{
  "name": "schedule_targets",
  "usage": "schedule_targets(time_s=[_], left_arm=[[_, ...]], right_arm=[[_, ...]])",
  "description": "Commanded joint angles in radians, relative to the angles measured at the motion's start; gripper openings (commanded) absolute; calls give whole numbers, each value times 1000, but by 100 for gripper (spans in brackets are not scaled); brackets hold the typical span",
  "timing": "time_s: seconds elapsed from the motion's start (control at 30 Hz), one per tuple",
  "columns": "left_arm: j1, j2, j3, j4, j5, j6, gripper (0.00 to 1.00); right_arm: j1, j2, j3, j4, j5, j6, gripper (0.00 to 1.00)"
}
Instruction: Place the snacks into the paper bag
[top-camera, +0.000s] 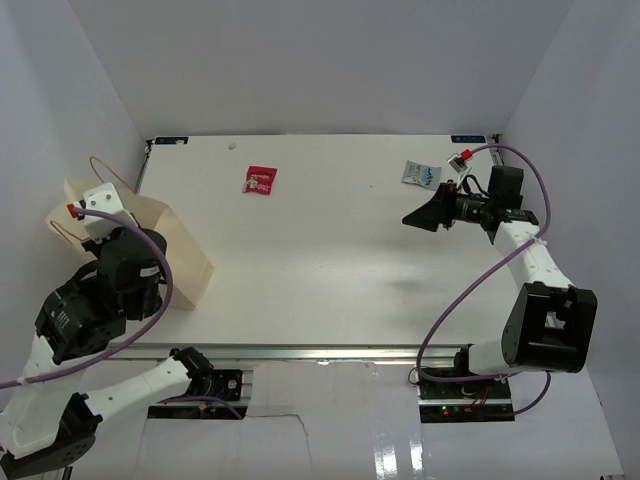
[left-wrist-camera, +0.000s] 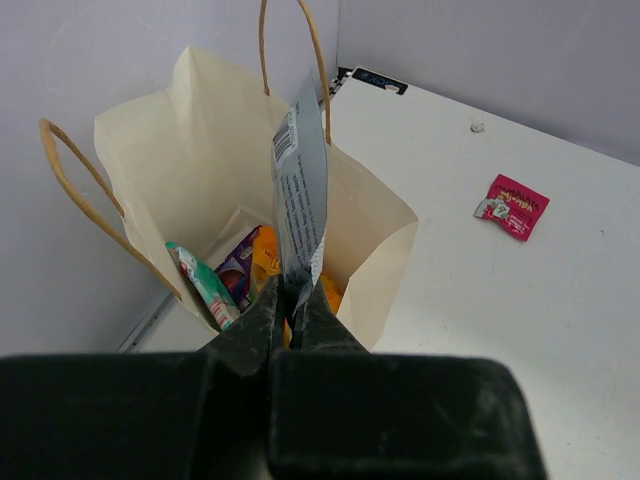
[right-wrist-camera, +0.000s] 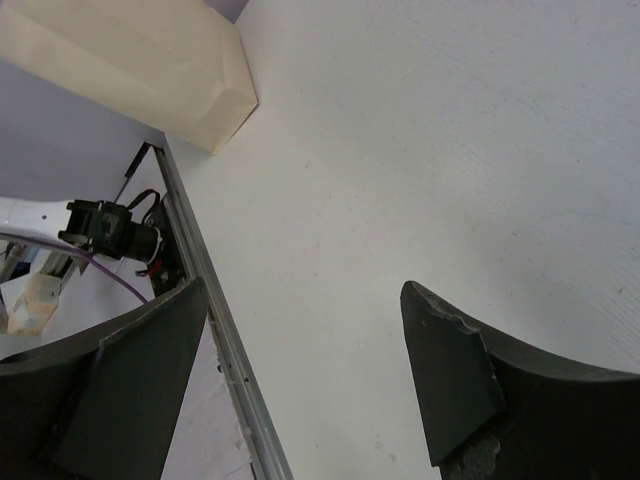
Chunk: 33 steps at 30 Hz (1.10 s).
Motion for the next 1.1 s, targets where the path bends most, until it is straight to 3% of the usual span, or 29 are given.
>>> schedule_targets(time_s=[0.0, 0.33, 0.4, 0.57, 0.67, 0.97, 1.07], left_arm=[[-12, 25, 6, -15, -52, -7, 0], [-13, 4, -41, -135, -35, -162, 0], [-13, 9, -52, -170, -27, -200, 7], [-13, -7, -78, -169, -17, -216, 39], [-13, -14, -69, -169, -23, -218, 45], [-18, 4, 8, -163, -40, -195, 50], [-18, 28, 52, -56, 32, -118, 58]], right_arm=[[-8, -36, 2, -7, -23, -9, 84], [-22, -46, 6, -17, -34, -9, 84], [-25, -50, 2, -19, -37, -9, 84], [-34, -59, -9, -28, -40, -15, 84], [-41, -65, -14, -31, -43, -18, 84], [-48, -69, -17, -45, -43, -32, 84], [-50, -63, 3, -62, 3, -49, 84]])
